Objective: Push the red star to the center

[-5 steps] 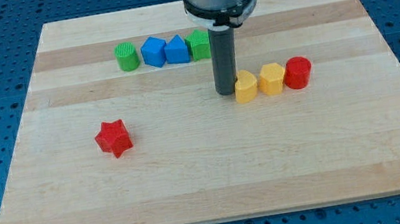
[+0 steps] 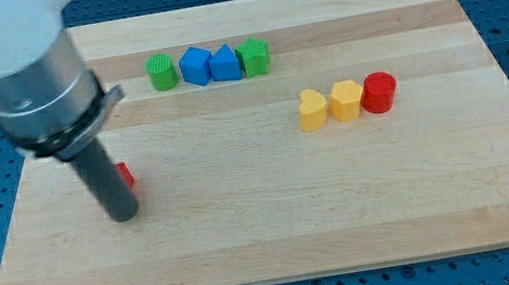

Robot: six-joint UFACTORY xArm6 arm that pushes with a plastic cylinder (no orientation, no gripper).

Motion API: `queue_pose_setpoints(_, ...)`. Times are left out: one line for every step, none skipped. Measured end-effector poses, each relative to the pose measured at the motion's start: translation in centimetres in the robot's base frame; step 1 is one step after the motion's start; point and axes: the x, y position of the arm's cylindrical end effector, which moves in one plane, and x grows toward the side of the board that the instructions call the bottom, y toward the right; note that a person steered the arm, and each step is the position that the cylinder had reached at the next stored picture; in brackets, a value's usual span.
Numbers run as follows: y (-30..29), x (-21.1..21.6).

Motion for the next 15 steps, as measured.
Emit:
queue_pose_setpoints(-4.8, -0.2)
queue_pose_setpoints(-6.0, -1.6)
queue_pose_setpoints(0.9, -1.0)
queue_pose_setpoints(8.1, -1.2)
queue_pose_setpoints(8.3, -0.8)
queue_pose_setpoints(0.5, 0.8)
queue_pose_setpoints(-3.6, -3.6)
queue_pose_setpoints(0.3, -3.7)
queue_pose_setpoints(7.4, -0.6)
queue_pose_setpoints(9.0, -0.7)
queue_pose_setpoints(5.1, -0.8)
queue_pose_setpoints(3.7, -2.4)
queue_pose_setpoints(8.1, -3.8)
queue_pose_setpoints(15.1, -3.8)
queue_pose_setpoints(15.2, -3.8)
